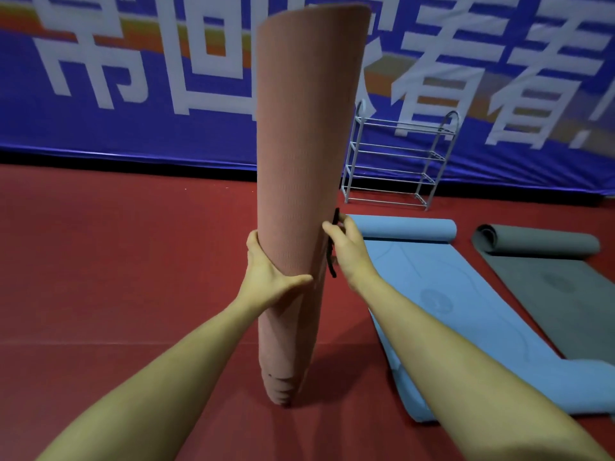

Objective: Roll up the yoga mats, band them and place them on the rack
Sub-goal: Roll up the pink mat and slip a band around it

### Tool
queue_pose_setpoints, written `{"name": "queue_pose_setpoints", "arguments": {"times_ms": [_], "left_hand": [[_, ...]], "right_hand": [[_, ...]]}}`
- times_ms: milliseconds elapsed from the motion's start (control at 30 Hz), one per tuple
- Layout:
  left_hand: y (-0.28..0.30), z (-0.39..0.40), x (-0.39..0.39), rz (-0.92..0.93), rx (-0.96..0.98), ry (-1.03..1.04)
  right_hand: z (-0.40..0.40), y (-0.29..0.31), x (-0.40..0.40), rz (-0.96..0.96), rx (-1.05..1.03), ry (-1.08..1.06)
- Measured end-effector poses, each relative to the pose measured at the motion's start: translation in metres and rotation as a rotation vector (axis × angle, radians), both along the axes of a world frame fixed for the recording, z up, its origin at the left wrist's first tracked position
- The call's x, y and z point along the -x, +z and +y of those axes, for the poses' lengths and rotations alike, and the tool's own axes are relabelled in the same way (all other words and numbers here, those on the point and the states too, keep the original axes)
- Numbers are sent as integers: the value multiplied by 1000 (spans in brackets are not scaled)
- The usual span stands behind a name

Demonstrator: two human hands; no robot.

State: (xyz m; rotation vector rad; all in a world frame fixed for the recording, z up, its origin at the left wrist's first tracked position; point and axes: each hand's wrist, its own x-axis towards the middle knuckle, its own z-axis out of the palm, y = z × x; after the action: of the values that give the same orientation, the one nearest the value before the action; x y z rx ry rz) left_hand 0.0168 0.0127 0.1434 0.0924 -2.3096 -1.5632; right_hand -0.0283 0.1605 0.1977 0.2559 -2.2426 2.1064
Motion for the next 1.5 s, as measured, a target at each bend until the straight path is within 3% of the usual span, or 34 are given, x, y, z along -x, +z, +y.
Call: {"name": "queue_pose_setpoints", "arguments": {"times_ms": [167, 367, 567, 800, 1267, 1500], "left_hand": [[1, -5, -2, -54, -175, -125], [45, -5, 5, 30, -359, 13], [138, 0, 19, 383, -262, 2], [225, 11, 18, 612, -42, -12], [226, 17, 17, 606, -90, 109], [247, 10, 21, 542, -270, 150]], "right_hand": [[1, -10, -5, -83, 8, -1], [-3, 23, -3, -75, 99, -76], [-9, 97, -6, 96, 207, -128], [-13, 199, -18, 204, 330, -197], [-4, 191, -4, 221, 224, -244], [-20, 203, -12, 141, 252, -172]]}}
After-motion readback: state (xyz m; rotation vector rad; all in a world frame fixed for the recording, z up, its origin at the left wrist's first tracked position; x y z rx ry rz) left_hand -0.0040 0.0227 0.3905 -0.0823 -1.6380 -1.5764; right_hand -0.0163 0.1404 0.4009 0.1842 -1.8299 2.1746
